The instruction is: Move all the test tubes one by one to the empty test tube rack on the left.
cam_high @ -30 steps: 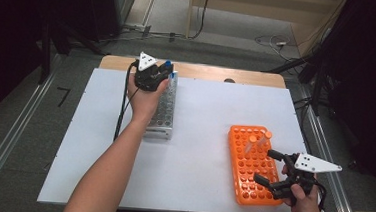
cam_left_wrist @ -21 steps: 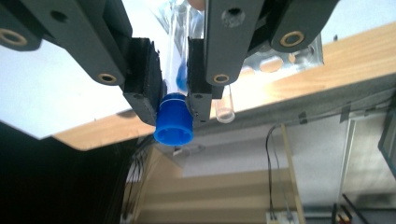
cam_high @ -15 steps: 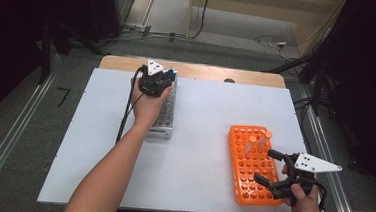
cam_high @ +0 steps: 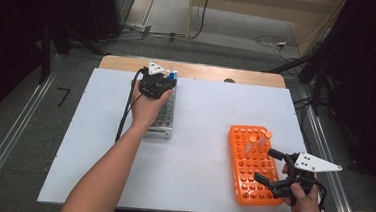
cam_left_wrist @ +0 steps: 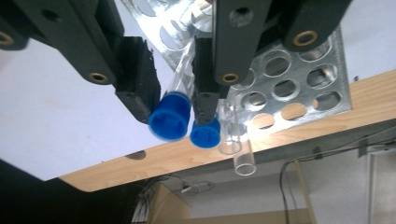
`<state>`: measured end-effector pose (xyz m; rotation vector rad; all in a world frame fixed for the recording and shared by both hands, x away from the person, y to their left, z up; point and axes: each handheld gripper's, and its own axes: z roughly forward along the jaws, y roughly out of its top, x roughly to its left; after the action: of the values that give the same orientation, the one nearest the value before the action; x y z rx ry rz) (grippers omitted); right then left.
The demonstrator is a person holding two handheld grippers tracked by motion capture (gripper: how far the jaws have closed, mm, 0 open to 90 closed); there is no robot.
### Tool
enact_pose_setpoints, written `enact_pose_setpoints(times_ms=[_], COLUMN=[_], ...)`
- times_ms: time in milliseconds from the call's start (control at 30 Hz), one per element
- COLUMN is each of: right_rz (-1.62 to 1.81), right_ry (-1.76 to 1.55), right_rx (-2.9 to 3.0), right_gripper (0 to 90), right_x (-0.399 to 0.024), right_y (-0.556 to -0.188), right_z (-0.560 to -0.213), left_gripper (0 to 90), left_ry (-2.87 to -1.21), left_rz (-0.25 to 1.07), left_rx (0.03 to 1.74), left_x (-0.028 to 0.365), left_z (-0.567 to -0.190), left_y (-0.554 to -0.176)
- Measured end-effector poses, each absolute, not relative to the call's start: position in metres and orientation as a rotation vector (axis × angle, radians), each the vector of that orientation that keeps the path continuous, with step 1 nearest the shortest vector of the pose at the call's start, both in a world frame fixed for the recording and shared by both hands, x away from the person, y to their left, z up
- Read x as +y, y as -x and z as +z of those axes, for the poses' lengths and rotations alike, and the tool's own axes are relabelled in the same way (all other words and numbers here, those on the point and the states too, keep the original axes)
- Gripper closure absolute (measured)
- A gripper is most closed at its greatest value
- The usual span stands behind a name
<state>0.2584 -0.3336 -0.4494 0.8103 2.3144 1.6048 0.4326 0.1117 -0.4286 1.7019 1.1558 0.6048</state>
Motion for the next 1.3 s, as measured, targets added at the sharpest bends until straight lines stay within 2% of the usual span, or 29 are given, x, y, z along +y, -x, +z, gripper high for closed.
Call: enact_pose_setpoints(times_ms=[267, 500, 700, 833, 1067, 1300], right_rz=[1.604, 1.588, 1.57, 1.557, 1.553, 1.547], right_ry=[-0.827, -0.86, -0.895, -0.909, -0.964, -1.042], right_rx=[2.302, 2.279, 2.267, 2.259, 2.23, 2.201], right_gripper=[0.0, 0.0, 0.0, 0.0, 0.0, 3.7], right_x=[-0.335, -0.336, -0.338, -0.337, -0.337, -0.343], right_y=[-0.26, -0.263, -0.267, -0.27, -0.276, -0.291], right_z=[-0.45, -0.449, -0.448, -0.446, -0.442, -0.44], left_gripper=[44.6, 16.8, 3.4, 0.0, 0.0, 0.0], left_ry=[-1.656, -1.616, -1.602, -1.609, -1.583, -1.621], left_rz=[0.521, 0.441, 0.405, 0.401, 0.368, 0.409], left_rx=[1.129, 1.051, 0.992, 0.965, 0.924, 0.881], left_x=[0.115, 0.116, 0.116, 0.114, 0.116, 0.113], left_z=[-0.423, -0.415, -0.409, -0.41, -0.412, -0.413], left_y=[-0.427, -0.408, -0.385, -0.368, -0.339, -0.314])
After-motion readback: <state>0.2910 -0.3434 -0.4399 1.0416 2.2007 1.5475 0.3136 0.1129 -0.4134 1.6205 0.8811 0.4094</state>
